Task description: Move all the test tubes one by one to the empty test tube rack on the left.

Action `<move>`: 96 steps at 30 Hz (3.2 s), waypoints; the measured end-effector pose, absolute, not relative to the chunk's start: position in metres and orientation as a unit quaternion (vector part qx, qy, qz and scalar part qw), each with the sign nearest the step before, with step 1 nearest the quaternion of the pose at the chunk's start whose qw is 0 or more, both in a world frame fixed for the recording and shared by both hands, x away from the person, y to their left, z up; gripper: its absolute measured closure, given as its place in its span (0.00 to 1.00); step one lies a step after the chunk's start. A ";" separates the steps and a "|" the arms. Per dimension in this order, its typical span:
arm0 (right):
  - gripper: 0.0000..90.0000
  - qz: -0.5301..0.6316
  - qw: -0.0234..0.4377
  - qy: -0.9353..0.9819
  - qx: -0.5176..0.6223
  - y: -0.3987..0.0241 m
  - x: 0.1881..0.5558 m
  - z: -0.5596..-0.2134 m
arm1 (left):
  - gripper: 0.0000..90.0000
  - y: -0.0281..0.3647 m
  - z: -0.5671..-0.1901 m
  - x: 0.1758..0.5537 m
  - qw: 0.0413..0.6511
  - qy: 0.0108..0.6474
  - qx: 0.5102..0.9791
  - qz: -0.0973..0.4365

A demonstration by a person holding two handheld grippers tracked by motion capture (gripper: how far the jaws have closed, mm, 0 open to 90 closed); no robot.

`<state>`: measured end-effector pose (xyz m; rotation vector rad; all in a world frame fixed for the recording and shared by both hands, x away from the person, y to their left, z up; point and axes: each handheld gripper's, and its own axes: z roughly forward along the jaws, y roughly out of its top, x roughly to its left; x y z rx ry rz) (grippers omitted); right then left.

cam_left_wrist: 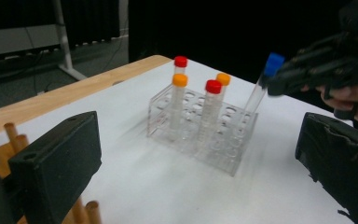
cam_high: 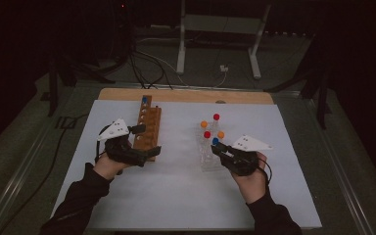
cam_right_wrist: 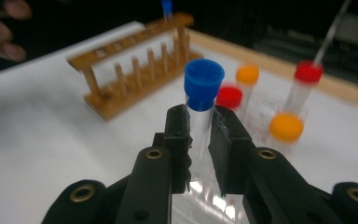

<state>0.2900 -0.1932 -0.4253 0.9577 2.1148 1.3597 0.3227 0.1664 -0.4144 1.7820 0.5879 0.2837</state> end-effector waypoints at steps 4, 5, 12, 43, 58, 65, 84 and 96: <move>0.85 0.508 0.223 0.768 0.319 -0.189 0.280 -0.413 | 0.01 0.157 -0.407 0.316 0.587 0.233 0.768 0.111; 0.85 0.509 0.219 0.771 0.314 -0.186 0.278 -0.412 | 0.01 0.155 -0.406 0.315 0.589 0.227 0.769 0.103; 0.85 0.510 0.180 0.793 0.282 -0.167 0.268 -0.420 | 0.01 0.132 -0.402 0.302 0.592 0.187 0.781 0.072; 0.85 0.498 0.128 0.820 0.250 -0.139 0.256 -0.433 | 0.61 0.097 -0.421 0.295 0.566 0.140 0.811 0.044; 0.85 0.496 0.126 0.821 0.254 -0.140 0.257 -0.434 | 0.83 0.091 -0.422 0.294 0.555 0.122 0.822 0.045; 0.85 0.495 0.123 0.822 0.255 -0.139 0.257 -0.434 | 0.86 0.091 -0.422 0.293 0.552 0.122 0.823 0.048; 0.32 0.516 0.136 0.801 0.270 -0.143 0.257 -0.432 | 0.86 0.118 -0.391 0.313 0.563 0.157 0.804 0.105; 0.01 0.530 0.138 0.791 0.272 -0.147 0.254 -0.427 | 0.86 0.141 -0.376 0.340 0.558 0.203 0.791 0.149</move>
